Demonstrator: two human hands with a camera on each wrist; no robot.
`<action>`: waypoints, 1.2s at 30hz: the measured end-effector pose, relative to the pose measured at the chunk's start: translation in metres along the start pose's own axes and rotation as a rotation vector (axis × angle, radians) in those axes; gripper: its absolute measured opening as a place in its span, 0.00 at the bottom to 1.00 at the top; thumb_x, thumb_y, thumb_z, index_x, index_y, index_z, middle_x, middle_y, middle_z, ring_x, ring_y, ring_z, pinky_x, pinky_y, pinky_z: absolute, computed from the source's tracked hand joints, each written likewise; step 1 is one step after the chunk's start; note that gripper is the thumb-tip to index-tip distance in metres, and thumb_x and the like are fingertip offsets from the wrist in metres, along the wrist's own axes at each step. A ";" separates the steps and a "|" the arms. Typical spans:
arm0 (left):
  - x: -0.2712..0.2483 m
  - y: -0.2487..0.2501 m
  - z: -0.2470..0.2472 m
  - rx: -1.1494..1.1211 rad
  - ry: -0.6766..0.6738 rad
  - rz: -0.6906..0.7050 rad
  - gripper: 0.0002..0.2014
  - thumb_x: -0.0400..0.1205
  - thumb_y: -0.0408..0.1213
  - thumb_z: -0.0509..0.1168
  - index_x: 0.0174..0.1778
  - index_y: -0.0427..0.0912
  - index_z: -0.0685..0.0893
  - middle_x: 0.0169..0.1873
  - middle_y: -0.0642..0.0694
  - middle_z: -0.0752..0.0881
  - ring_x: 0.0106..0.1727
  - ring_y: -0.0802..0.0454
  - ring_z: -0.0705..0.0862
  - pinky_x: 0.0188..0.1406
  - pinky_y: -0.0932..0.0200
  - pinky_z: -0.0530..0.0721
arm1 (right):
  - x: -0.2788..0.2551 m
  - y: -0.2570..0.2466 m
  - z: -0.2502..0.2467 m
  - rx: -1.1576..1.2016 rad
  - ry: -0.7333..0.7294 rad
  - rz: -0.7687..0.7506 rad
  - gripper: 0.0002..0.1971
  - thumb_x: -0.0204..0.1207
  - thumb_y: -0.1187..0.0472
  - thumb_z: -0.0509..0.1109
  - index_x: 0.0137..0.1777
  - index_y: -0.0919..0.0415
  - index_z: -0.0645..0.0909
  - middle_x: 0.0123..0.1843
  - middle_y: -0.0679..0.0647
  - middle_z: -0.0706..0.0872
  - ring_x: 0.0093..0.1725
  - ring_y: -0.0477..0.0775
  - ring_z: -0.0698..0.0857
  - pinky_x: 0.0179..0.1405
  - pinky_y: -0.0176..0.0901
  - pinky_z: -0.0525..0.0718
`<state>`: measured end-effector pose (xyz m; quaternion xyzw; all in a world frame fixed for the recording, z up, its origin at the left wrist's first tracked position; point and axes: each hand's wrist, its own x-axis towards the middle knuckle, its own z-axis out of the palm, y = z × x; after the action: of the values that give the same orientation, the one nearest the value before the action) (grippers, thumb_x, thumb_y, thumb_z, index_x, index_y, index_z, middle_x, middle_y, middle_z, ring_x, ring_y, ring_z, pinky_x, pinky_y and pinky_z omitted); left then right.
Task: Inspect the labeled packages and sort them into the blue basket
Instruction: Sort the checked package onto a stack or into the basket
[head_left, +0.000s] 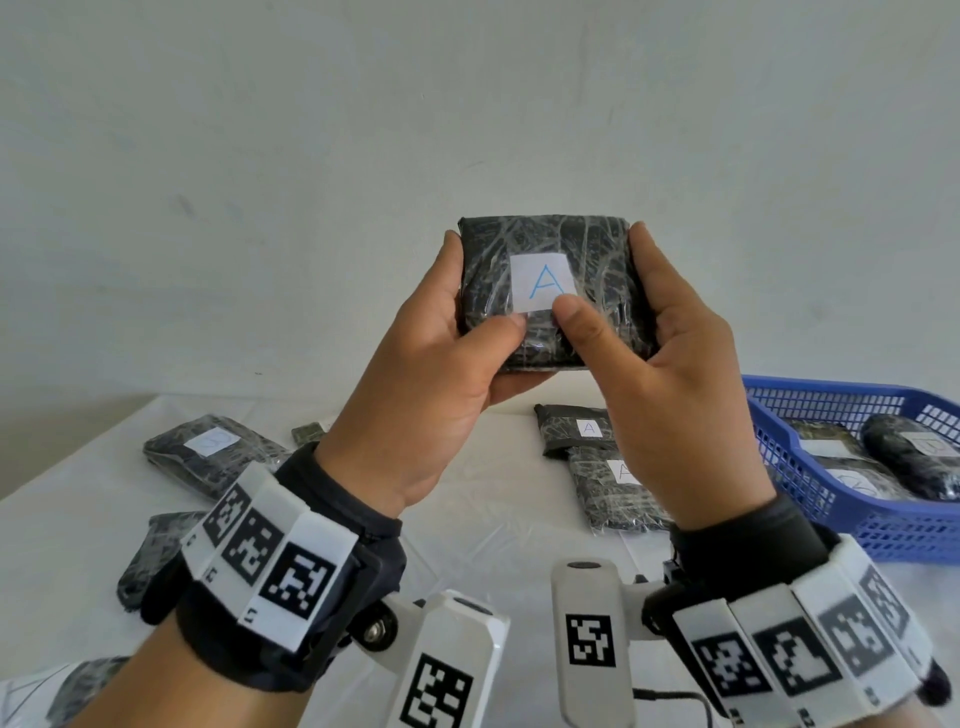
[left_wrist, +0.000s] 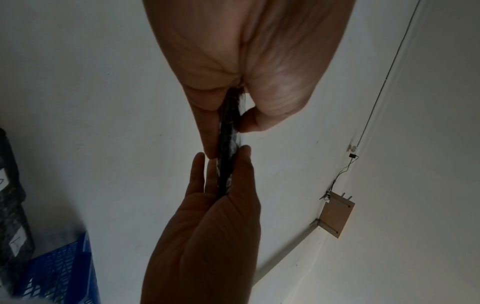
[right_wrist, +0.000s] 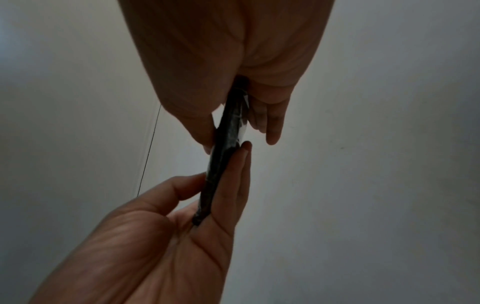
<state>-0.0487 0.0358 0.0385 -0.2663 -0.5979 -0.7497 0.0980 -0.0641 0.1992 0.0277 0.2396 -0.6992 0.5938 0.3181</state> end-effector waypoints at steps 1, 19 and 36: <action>0.000 0.000 0.000 -0.005 -0.004 0.002 0.26 0.91 0.23 0.56 0.84 0.48 0.71 0.65 0.41 0.90 0.65 0.44 0.90 0.62 0.46 0.90 | 0.000 0.000 0.000 -0.007 0.000 0.000 0.39 0.84 0.58 0.76 0.90 0.61 0.63 0.65 0.26 0.81 0.67 0.24 0.83 0.65 0.23 0.80; 0.000 0.010 -0.005 -0.227 -0.016 -0.036 0.19 0.87 0.25 0.55 0.72 0.37 0.82 0.63 0.34 0.90 0.58 0.45 0.91 0.56 0.49 0.92 | 0.002 -0.004 -0.008 0.413 -0.071 0.172 0.36 0.78 0.64 0.67 0.88 0.63 0.67 0.73 0.51 0.89 0.74 0.47 0.86 0.76 0.47 0.83; -0.002 -0.004 0.007 -0.210 0.115 -0.117 0.09 0.76 0.53 0.71 0.33 0.55 0.86 0.40 0.61 0.84 0.55 0.61 0.81 0.75 0.51 0.75 | -0.004 -0.015 0.006 0.198 0.064 0.110 0.24 0.72 0.36 0.69 0.41 0.59 0.89 0.48 0.79 0.81 0.48 0.58 0.80 0.59 0.71 0.84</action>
<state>-0.0471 0.0427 0.0354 -0.1963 -0.5240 -0.8266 0.0601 -0.0521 0.1904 0.0347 0.2119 -0.6387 0.6838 0.2822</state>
